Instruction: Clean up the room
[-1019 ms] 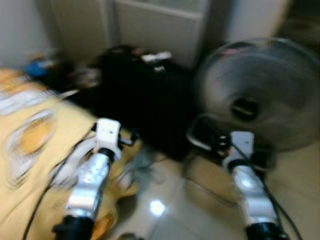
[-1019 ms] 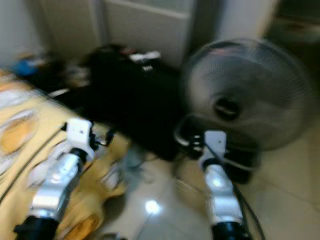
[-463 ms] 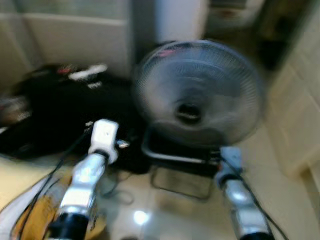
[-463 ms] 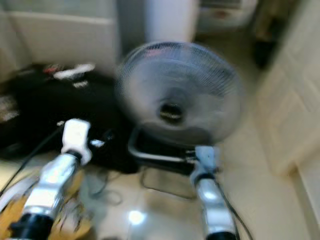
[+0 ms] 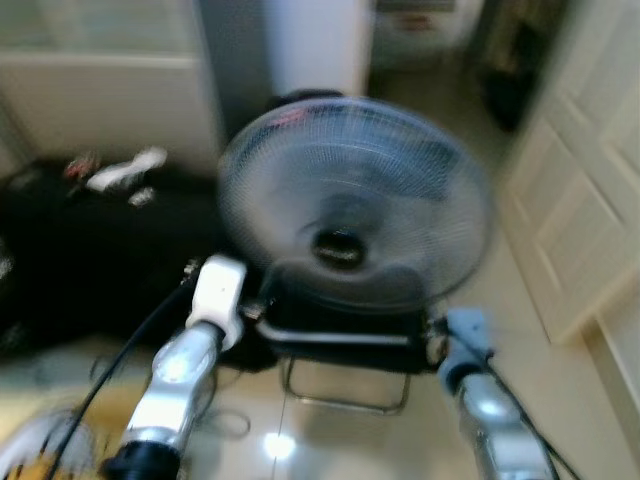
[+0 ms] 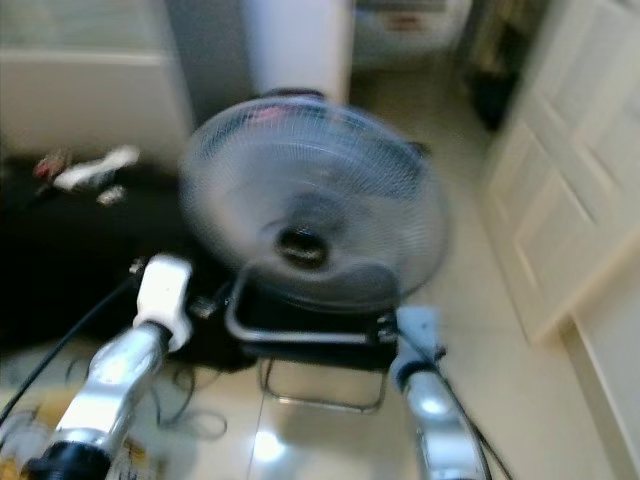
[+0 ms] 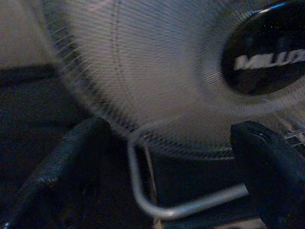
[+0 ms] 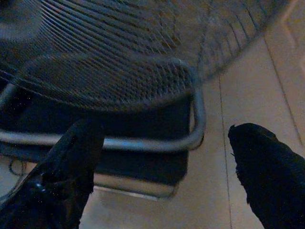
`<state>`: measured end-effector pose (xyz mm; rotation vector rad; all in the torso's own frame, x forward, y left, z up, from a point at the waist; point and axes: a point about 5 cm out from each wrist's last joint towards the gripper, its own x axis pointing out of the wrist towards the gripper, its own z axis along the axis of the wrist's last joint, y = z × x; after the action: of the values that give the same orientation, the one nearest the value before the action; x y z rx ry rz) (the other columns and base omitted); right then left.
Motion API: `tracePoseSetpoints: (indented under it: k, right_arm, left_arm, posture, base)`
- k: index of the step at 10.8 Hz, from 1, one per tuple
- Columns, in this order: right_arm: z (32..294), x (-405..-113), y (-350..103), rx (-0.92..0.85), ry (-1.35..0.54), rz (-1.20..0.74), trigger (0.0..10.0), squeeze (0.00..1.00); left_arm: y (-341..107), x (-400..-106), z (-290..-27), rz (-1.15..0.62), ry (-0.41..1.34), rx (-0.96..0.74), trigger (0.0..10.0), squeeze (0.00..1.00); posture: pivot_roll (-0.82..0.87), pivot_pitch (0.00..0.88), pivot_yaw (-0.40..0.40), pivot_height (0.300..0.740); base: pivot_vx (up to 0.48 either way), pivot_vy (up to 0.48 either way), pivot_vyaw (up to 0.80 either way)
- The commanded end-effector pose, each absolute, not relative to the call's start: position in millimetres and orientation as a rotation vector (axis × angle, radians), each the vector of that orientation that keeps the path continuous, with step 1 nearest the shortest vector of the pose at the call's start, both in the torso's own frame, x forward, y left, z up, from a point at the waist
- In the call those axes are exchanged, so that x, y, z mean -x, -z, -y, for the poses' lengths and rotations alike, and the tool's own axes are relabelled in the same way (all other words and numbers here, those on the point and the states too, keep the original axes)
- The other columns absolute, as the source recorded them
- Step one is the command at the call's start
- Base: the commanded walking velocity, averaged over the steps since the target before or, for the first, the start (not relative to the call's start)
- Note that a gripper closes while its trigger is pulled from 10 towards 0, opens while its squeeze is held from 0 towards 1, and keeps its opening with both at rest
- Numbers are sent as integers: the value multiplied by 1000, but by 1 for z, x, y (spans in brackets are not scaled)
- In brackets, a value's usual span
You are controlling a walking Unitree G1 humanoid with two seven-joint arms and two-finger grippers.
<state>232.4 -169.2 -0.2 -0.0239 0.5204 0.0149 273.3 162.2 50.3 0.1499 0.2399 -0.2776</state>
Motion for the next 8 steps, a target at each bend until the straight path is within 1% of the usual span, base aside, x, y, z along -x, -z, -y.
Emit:
tracePoseSetpoints:
  k: [1,2,3,4,5,6,8]
  right_arm:
    - [183,-231,2,46,15,-534,10000,0]
    - [188,-229,10,79,-13,-561,10000,0]
    - [188,-228,13,83,-23,-582,10000,0]
    - [186,-225,22,66,-35,-632,10000,0]
    - [184,-218,37,67,-69,-703,10000,0]
    - [185,-214,45,55,-76,-742,10000,0]
    - [184,-195,70,121,-79,-902,10000,0]
  left_arm:
    - [-51,-273,-152,-232,328,-169,10000,0]
    - [-40,-266,-153,-270,325,-167,10000,0]
    - [-34,-263,-155,-297,317,-175,10000,0]
    - [-19,-258,-160,-360,290,-186,10000,0]
    - [1,-248,-167,-452,250,-163,10000,0]
    - [16,-241,-168,-520,238,-153,10000,0]
    - [55,-216,-173,-749,216,-193,10000,0]
  posture:
    - [-55,0,70,740]
    - [-57,0,69,740]
    - [-57,0,65,740]
    - [-58,0,59,740]
    - [-55,0,64,740]
    - [-41,0,57,740]
    - [-10,0,46,740]
  base:
    - [289,0,0]
    - [259,0,0]
    - [0,0,0]
    - [0,0,0]
    - [0,0,0]
    - [0,0,0]
    - [0,0,0]
